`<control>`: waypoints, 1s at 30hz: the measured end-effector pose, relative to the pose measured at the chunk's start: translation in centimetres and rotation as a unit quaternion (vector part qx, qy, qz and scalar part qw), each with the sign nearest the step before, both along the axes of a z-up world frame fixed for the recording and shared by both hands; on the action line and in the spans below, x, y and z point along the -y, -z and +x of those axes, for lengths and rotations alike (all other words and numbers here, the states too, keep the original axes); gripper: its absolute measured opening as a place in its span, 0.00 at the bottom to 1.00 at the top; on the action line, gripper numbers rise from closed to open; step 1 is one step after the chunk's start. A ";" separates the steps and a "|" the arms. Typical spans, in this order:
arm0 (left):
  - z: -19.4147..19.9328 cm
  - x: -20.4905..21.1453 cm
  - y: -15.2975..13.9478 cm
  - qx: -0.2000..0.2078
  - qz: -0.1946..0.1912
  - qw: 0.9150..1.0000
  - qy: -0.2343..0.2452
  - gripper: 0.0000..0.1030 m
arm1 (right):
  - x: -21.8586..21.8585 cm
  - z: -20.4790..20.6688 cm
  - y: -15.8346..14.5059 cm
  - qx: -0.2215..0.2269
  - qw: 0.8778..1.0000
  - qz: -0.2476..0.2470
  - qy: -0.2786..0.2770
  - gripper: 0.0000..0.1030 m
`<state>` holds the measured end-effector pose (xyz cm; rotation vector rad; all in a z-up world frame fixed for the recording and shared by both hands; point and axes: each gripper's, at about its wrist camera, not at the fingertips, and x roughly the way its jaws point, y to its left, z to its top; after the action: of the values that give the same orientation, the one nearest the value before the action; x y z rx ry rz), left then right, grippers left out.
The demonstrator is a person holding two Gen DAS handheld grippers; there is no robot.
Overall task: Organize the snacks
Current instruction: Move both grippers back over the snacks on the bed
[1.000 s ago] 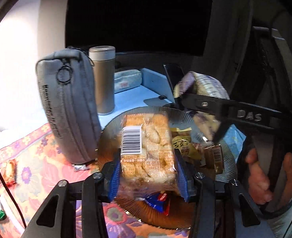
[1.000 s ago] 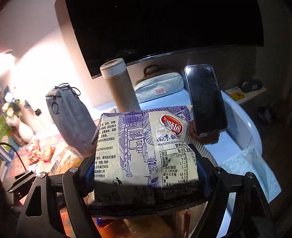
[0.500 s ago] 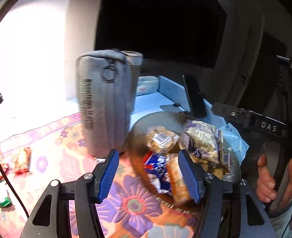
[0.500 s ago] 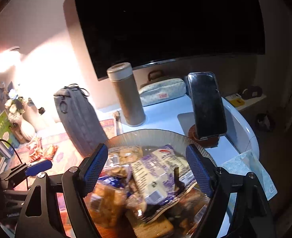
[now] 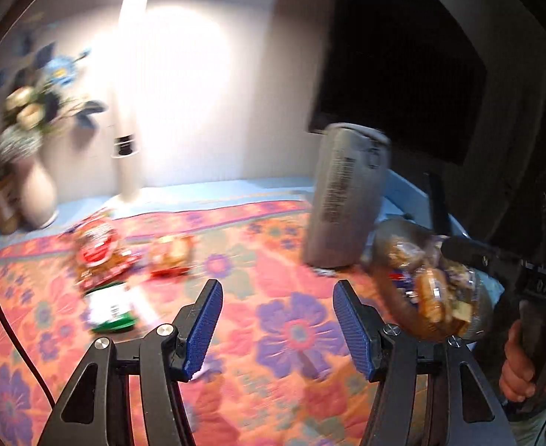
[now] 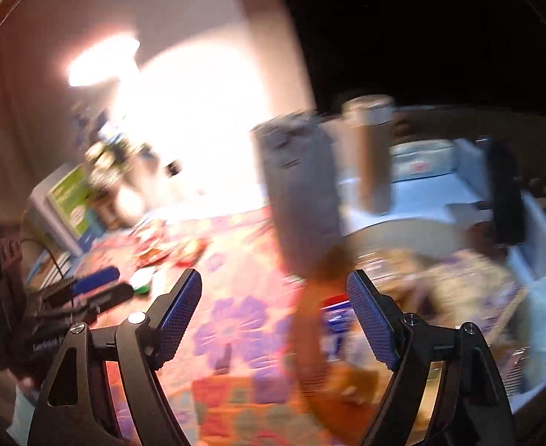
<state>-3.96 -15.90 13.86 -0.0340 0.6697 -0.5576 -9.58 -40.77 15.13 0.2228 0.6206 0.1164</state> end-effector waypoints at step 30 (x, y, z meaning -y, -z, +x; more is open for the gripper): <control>5.9 -18.3 12.4 -0.084 0.009 0.970 -0.229 0.58 | -13.8 11.5 12.4 -0.117 0.989 -0.012 -0.086 0.79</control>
<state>1.98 2.39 1.43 -0.2152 0.8020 -0.1018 1.91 -27.02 2.73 0.1605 0.8754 0.2514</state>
